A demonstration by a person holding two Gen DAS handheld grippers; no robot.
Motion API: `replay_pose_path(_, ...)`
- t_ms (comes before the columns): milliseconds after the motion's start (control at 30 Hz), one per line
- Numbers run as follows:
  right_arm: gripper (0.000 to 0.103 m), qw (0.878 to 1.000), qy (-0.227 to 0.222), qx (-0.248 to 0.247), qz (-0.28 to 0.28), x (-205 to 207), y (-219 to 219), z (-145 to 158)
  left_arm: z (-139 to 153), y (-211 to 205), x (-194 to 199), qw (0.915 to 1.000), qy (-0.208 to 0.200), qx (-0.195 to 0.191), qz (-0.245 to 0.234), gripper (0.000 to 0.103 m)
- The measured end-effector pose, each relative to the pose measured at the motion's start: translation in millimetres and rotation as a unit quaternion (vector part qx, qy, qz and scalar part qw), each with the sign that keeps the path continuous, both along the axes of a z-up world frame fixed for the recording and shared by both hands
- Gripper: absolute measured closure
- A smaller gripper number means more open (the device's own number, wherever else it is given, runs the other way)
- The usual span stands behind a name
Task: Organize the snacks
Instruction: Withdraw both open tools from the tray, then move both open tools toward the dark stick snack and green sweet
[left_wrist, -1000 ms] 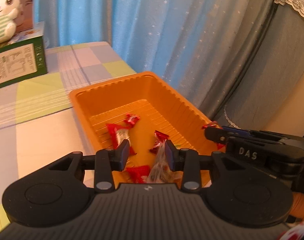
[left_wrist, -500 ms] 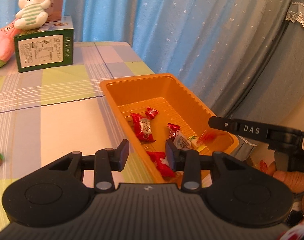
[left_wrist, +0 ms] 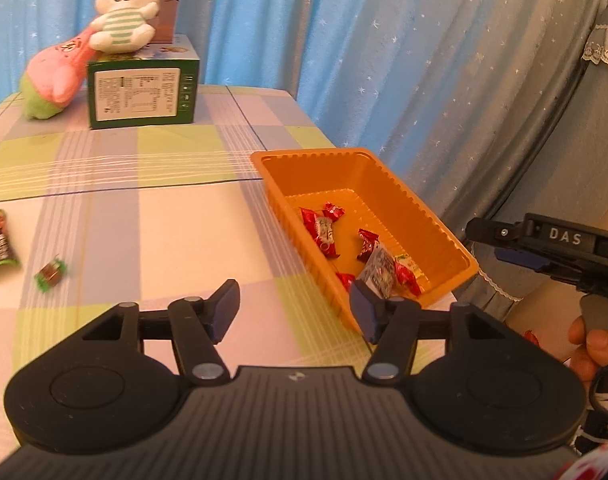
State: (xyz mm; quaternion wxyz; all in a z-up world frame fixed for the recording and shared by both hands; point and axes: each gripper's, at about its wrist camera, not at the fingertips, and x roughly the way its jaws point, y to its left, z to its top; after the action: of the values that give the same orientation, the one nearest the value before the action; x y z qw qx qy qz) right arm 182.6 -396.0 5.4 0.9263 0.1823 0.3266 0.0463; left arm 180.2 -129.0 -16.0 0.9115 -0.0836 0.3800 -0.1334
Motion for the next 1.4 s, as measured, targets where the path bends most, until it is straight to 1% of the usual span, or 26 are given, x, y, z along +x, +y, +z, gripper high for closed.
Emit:
replay_pose_path(100, 0.042, 1.0, -0.009, 0.001, 0.007, -18, 12, 11, 7, 10, -17, 0.9999, -0.005, -0.002, 0.011, 0.037)
replay_pose_path(233, 0.042, 1.0, -0.016, 0.004, 0.021, -39, 29, 20, 15, 23, -37, 0.9997, -0.01, 0.001, 0.023, 0.035)
replay_pose_path(333, 0.042, 0.999, -0.016, 0.005, 0.031, -50, 42, 23, 19, 33, -49, 0.9993, -0.01, 0.007, 0.035, 0.031)
replay_pose_path(500, 0.042, 0.999, -0.016, 0.006, 0.051, -63, 64, 25, 25, 50, -67, 0.9985, -0.01, 0.013, 0.052, 0.028)
replay_pose_path(800, 0.042, 0.996, -0.01, 0.007, 0.084, -71, 100, 22, 25, 89, -90, 0.9952, -0.011, 0.029, 0.092, 0.023)
replay_pose_path(1067, 0.042, 0.994, -0.005, 0.003, 0.112, -72, 127, 17, 18, 130, -101, 0.9897, -0.002, 0.04, 0.138, 0.022)
replay_pose_path(1400, 0.042, 0.989, -0.001, -0.005, 0.147, -68, 164, 12, 18, 163, -104, 0.9845, -0.001, 0.04, 0.17, 0.022)
